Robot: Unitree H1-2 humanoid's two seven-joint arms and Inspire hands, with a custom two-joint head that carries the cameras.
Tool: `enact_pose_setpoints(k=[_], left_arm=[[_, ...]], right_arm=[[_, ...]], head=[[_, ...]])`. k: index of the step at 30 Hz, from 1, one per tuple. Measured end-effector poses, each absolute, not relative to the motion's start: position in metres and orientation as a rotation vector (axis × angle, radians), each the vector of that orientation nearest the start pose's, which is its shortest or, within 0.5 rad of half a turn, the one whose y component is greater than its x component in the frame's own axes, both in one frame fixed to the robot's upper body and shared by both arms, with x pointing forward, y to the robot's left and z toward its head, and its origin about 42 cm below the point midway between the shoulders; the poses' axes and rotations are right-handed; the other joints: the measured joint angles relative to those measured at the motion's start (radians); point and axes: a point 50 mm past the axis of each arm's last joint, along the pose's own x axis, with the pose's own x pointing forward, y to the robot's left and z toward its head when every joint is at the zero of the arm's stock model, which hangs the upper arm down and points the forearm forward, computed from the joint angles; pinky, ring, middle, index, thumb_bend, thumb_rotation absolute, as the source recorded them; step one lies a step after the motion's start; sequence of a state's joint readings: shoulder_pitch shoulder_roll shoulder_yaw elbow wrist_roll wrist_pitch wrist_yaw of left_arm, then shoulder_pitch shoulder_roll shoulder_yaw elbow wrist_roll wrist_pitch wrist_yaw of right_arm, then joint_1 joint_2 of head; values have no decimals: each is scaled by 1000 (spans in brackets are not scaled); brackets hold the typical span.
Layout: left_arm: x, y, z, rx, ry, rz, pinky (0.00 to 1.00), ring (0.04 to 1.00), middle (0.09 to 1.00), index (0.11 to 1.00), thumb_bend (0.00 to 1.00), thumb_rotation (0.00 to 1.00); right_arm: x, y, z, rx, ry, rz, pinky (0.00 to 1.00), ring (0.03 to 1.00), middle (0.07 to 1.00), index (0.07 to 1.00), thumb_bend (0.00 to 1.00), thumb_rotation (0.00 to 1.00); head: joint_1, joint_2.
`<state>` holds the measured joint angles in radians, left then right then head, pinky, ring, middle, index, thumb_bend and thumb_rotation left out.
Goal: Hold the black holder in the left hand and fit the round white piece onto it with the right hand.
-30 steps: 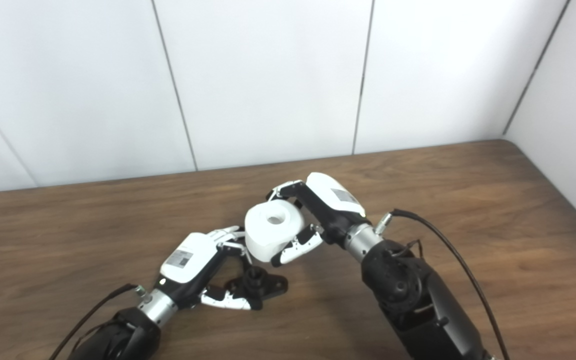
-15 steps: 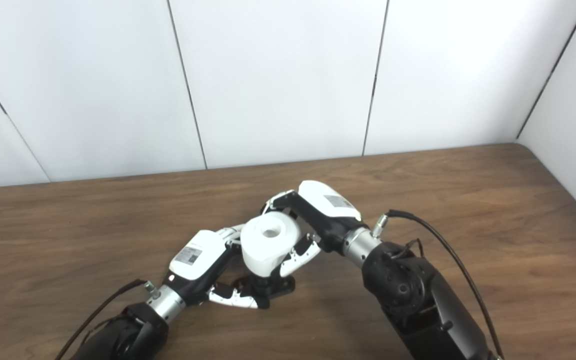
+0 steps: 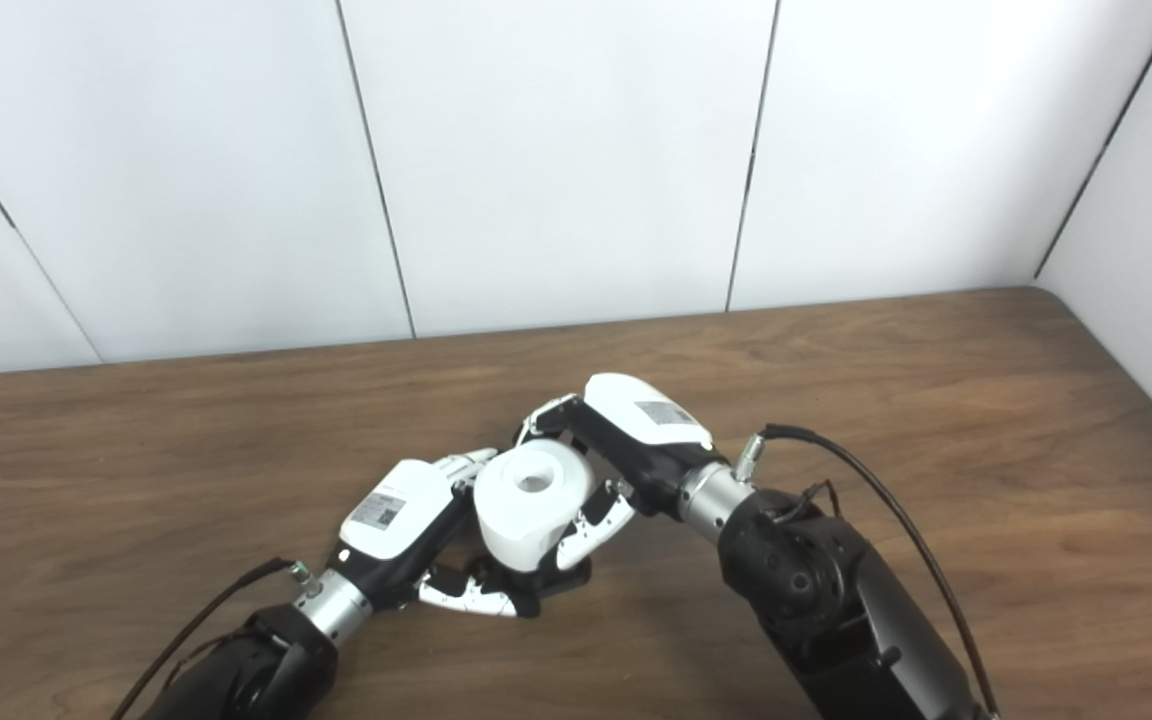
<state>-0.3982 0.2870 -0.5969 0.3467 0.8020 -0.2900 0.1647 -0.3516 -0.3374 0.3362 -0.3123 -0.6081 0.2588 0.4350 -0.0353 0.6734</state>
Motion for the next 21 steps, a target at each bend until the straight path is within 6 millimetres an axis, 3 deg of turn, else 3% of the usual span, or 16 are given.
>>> enact_pose_setpoints(k=[21], left_arm=[[361,146,106,1139,-528,-592,836,884,828,480,525,63]], right_arm=[[342,-186,237,-1034,-303,538,646,751,749,479,524,135]], head=[[8,21]])
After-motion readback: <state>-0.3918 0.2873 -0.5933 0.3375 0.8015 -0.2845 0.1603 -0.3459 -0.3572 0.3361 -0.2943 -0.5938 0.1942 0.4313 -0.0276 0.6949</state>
